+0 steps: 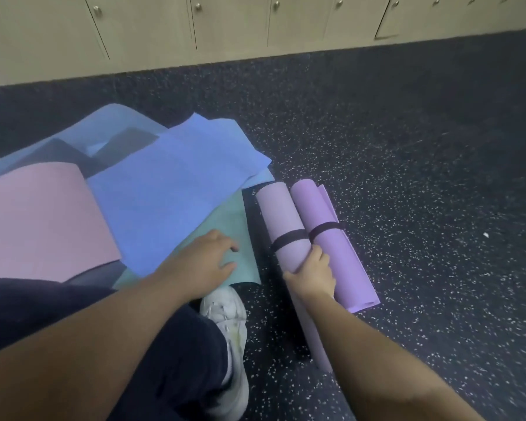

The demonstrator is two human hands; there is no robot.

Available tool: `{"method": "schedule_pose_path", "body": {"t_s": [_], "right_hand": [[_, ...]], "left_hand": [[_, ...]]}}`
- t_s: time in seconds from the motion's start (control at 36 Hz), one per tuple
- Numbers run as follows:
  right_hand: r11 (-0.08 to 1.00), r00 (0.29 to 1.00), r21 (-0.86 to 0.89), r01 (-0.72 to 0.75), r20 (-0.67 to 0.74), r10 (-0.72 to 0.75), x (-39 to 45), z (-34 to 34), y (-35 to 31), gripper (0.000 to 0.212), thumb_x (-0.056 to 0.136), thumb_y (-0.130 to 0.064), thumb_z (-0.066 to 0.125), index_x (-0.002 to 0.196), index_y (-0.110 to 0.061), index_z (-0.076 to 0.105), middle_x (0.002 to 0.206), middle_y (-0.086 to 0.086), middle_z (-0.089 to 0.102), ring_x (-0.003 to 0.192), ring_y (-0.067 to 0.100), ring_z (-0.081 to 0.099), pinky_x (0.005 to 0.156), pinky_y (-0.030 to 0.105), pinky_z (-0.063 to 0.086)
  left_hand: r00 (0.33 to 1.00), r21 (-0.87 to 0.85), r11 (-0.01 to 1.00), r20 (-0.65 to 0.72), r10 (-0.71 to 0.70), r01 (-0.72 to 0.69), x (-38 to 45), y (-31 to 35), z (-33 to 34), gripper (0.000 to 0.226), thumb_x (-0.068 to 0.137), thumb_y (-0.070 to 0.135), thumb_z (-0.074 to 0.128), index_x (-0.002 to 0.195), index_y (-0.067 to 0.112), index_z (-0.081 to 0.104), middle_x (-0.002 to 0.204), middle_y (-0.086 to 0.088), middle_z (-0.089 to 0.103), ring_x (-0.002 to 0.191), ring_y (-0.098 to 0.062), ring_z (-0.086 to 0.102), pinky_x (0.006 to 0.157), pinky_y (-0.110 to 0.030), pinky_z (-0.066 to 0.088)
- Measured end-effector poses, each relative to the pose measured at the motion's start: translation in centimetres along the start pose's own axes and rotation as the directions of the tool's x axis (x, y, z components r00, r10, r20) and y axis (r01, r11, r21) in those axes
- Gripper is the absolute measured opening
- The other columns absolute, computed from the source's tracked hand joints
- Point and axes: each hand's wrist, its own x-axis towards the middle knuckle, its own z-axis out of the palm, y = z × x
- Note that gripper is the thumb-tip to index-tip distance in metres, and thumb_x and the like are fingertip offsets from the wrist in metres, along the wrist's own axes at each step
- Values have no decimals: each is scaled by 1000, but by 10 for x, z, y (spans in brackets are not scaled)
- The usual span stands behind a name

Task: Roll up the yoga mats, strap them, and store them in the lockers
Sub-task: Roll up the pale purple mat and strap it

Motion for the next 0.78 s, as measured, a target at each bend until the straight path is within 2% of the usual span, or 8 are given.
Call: {"method": "schedule_pose_path", "body": {"t_s": [0.17, 0.36, 0.47, 0.58, 0.69, 0.78], "right_hand": [[997, 997, -41, -72, 3, 72, 32, 18, 7, 77, 79, -41, 72, 135, -10, 29, 133, 11, 43, 123, 32, 41, 96, 43, 40], [996, 999, -90, 0, -35, -3, 69, 29, 4, 77, 83, -41, 68, 139, -9, 27, 133, 11, 45, 122, 32, 41, 95, 42, 38], [994, 994, -54, 91, -49, -94, 79, 34, 6, 54, 92, -27, 53, 139, -12, 32, 140, 8, 43, 128, 29, 41, 101, 42, 36], [947, 970, -212, 243, 33, -241, 64, 40, 20, 52, 91, -12, 46, 140, -22, 36, 153, 6, 26, 140, 25, 24, 108, 39, 28], [910, 955, -289, 297, 75, -288, 32, 51, 41, 53, 91, -12, 47, 142, -26, 37, 159, 11, 15, 145, 29, 14, 112, 44, 21], [892, 961, -360, 272, 159, -228, 11, 57, 61, 69, 92, -23, 53, 151, -35, 18, 162, 9, -4, 146, 32, 6, 114, 46, 20]], "left_hand": [[996, 17, 999, 77, 37, -39, 21, 16, 10, 44, 98, 35, 48, 140, 30, 38, 139, 9, 36, 128, -12, 39, 102, -30, 35], [995, 38, 998, 92, 37, -41, 36, 17, 15, 56, 100, 37, 45, 149, 27, 22, 147, 7, 28, 136, -14, 30, 108, -33, 32], [996, 2, 1000, 91, 16, -16, 40, 17, 18, 56, 99, 38, 45, 149, 26, 22, 149, 7, 27, 136, -14, 29, 110, -38, 32], [996, -18, 1000, 88, 14, -13, 40, 22, 18, 55, 99, 39, 45, 148, 27, 23, 148, 8, 28, 136, -14, 30, 109, -38, 33], [995, -26, 1000, 104, 7, -4, 40, 25, 17, 55, 99, 38, 46, 148, 26, 25, 148, 5, 29, 136, -16, 31, 109, -39, 33], [993, -24, 1000, 121, -9, 12, 39, 27, 18, 55, 99, 38, 46, 149, 26, 25, 150, 5, 27, 136, -17, 32, 109, -37, 33]]}}
